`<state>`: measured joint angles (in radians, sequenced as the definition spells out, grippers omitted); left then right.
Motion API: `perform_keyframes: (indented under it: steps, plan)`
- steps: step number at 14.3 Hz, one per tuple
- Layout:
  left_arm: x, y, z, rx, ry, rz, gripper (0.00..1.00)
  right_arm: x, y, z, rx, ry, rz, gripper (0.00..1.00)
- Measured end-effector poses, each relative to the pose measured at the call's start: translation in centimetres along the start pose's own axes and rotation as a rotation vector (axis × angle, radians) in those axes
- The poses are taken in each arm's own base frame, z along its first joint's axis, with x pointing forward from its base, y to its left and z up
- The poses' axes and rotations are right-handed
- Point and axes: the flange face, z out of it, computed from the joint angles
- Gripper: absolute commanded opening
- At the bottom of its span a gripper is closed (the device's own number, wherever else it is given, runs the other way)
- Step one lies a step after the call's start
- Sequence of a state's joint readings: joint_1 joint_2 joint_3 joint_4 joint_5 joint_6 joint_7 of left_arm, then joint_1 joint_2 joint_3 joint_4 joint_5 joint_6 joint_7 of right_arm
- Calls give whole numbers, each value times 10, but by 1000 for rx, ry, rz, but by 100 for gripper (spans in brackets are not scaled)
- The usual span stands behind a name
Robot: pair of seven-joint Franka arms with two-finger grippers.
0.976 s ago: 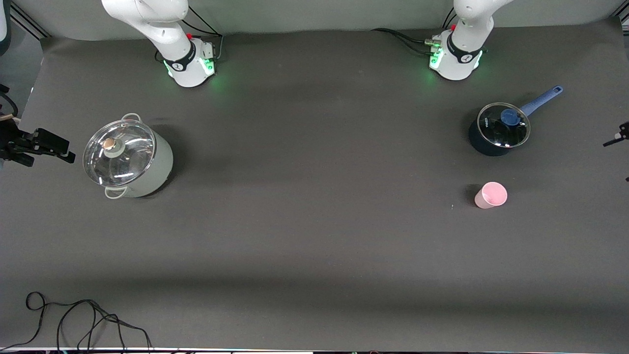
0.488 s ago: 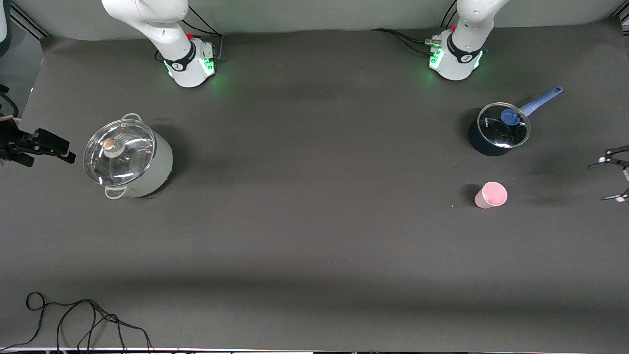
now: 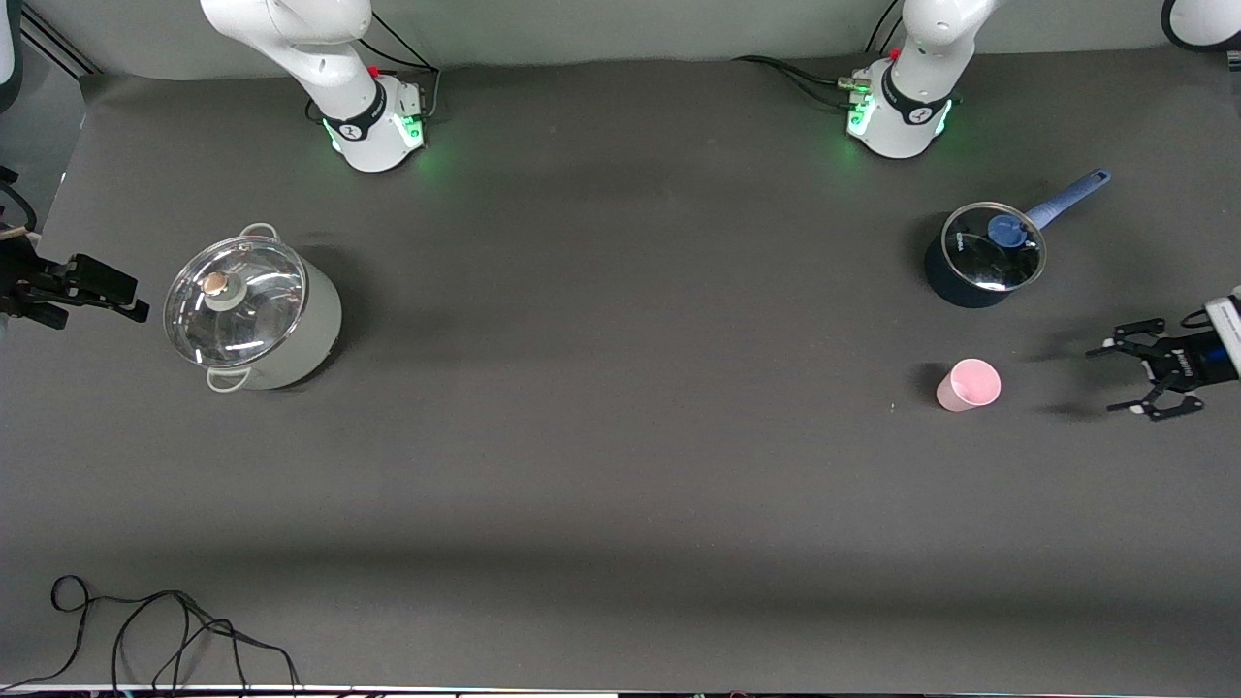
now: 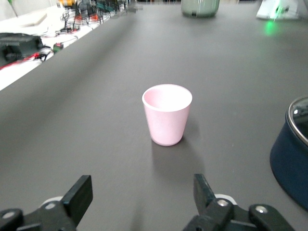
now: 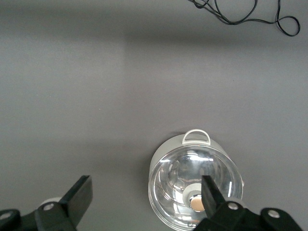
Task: Transfer pink cup from left to right arm
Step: 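Move the left gripper down toward the pink cup, then close the left gripper around the pink cup rim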
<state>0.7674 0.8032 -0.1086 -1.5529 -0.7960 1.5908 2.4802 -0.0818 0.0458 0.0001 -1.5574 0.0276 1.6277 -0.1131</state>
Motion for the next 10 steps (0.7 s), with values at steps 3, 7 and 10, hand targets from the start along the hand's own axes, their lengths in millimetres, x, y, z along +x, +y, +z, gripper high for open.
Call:
perform_keyframes:
  steps: [3,7,10]
  plan:
    - [-32,8,34,1,111,8,98,0,0,0,0,-1,0,100]
    - [-52,11,74,-16,202,14,97,0,0,1,0,-2,0,100]
    - [-39,6,100,-65,258,38,98,1,0,1,0,-2,0,100]
